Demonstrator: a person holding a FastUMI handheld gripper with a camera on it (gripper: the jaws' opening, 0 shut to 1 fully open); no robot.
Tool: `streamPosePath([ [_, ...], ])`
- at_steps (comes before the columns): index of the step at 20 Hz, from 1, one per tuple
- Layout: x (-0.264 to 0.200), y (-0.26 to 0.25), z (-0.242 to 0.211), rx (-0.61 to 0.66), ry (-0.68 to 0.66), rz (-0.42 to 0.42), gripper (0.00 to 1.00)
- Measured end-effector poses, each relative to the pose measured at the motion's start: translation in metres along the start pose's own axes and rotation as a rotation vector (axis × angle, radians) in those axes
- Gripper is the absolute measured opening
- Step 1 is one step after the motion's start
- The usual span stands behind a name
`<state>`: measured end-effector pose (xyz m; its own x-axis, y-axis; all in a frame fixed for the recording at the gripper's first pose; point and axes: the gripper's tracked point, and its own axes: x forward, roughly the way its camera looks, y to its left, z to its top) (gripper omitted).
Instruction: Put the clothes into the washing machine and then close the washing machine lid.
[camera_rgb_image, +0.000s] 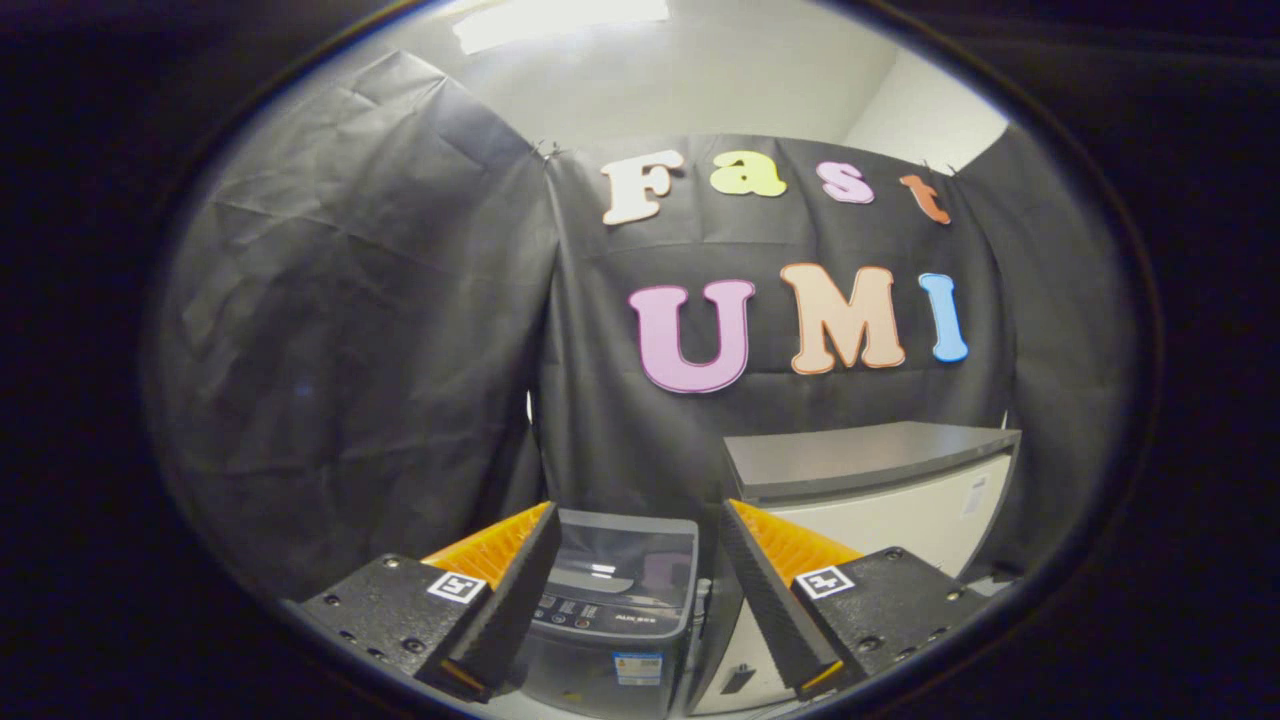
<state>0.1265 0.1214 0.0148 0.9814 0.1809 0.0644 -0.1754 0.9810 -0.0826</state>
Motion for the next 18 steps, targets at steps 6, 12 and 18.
streamPosePath([
  [6,-0.004,-0.033,-0.016,-0.077,0.026,-0.075,0.97],
  [12,-0.011,-0.035,-0.026,-0.041,0.048,-0.05,0.97],
  [18,-0.014,-0.043,-0.026,-0.038,0.045,-0.056,0.97],
])
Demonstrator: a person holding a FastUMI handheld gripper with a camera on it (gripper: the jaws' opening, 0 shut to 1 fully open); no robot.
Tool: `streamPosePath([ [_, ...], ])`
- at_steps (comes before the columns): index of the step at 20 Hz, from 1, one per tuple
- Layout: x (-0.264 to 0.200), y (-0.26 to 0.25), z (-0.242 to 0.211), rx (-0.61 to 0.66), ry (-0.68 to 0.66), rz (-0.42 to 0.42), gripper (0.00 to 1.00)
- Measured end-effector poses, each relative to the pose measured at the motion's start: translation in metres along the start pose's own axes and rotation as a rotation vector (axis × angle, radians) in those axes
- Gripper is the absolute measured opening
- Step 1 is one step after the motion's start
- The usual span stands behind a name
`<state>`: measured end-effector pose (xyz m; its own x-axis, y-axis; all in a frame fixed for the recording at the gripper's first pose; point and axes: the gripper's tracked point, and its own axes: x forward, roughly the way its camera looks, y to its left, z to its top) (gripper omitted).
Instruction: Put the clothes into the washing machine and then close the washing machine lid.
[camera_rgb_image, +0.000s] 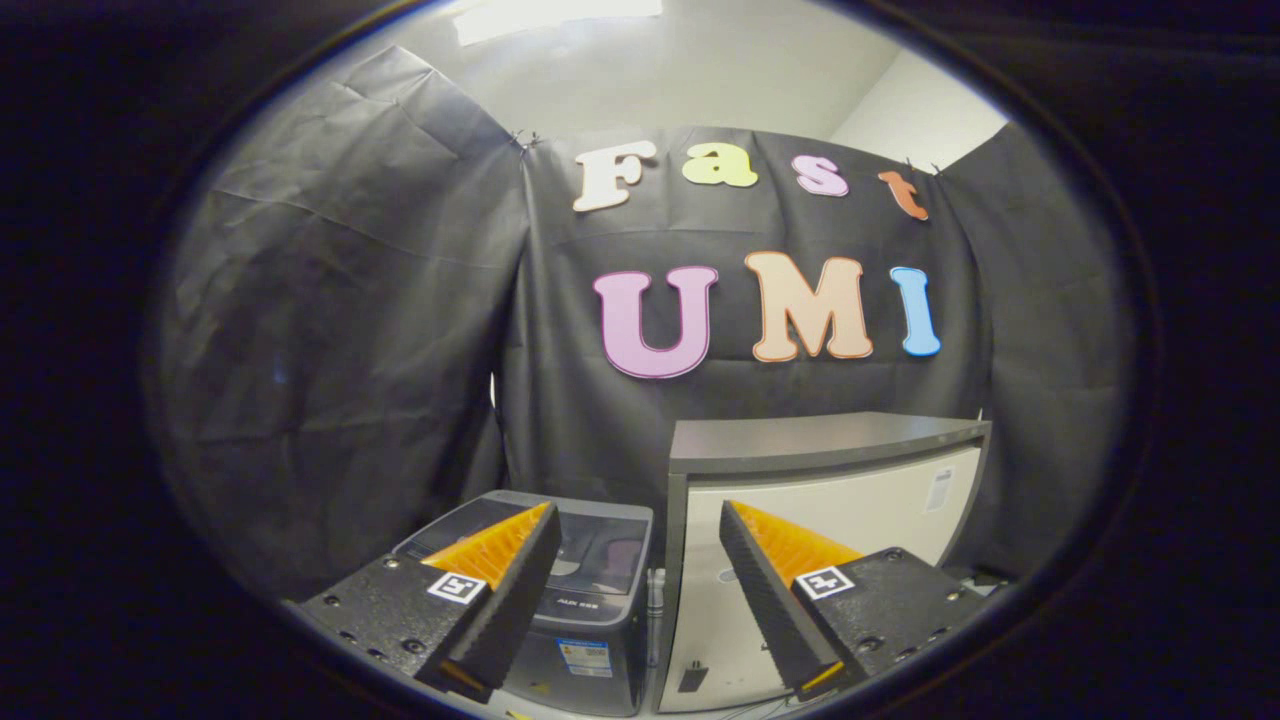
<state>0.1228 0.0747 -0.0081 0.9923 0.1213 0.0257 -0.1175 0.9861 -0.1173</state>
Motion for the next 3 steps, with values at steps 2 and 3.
streamPosePath([
  [2,0.0001,-0.0017,-0.0006,0.014,0.001,-0.001,0.97],
  [3,-0.0005,-0.0025,-0.0008,0.018,0.001,0.001,0.97],
])
